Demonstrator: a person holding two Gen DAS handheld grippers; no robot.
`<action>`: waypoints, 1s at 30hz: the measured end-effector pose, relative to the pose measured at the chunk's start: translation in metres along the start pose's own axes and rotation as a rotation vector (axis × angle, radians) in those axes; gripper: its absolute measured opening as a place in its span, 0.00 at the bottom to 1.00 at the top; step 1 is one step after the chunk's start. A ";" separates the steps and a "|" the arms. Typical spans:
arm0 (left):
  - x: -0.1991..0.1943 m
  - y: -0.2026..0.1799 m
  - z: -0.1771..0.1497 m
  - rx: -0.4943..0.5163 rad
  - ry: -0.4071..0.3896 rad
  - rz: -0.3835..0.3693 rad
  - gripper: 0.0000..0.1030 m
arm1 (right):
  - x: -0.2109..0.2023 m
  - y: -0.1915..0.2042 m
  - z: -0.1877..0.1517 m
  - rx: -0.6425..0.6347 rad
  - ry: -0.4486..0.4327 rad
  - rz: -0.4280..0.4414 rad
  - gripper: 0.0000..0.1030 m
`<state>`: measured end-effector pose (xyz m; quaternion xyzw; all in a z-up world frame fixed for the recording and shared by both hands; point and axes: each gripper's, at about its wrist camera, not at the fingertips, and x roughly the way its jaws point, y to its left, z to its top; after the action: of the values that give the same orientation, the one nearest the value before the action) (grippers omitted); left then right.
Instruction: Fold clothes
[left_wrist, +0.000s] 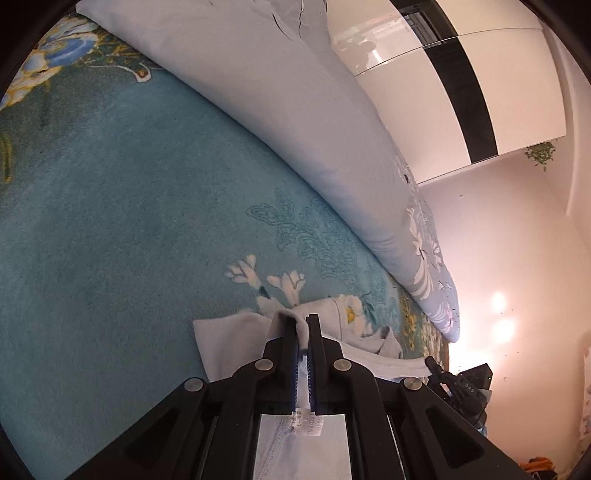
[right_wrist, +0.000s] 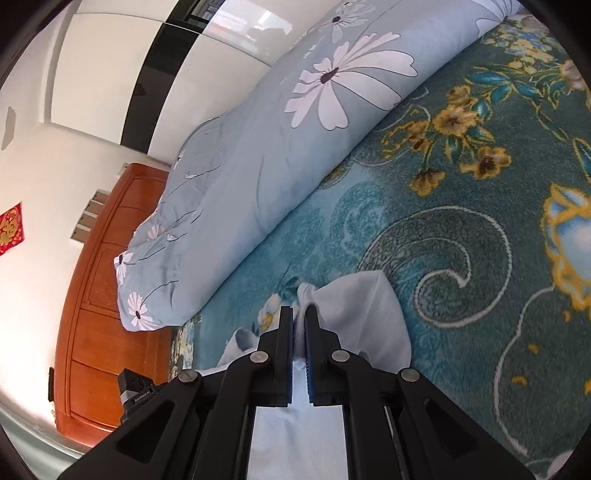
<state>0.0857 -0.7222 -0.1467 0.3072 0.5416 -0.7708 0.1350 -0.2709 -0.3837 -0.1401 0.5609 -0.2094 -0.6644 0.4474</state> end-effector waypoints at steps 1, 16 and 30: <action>0.005 0.002 0.002 -0.003 0.003 0.009 0.04 | 0.005 -0.003 0.002 0.004 0.003 -0.017 0.05; -0.020 0.005 -0.022 0.019 0.026 0.021 0.61 | -0.002 -0.009 0.001 -0.060 0.020 -0.078 0.63; -0.061 0.022 -0.163 0.106 0.134 0.130 0.63 | -0.089 -0.049 -0.117 -0.109 0.161 -0.071 0.63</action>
<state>0.1982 -0.5886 -0.1619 0.3990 0.4868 -0.7658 0.1317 -0.1818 -0.2582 -0.1619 0.5942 -0.1164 -0.6431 0.4689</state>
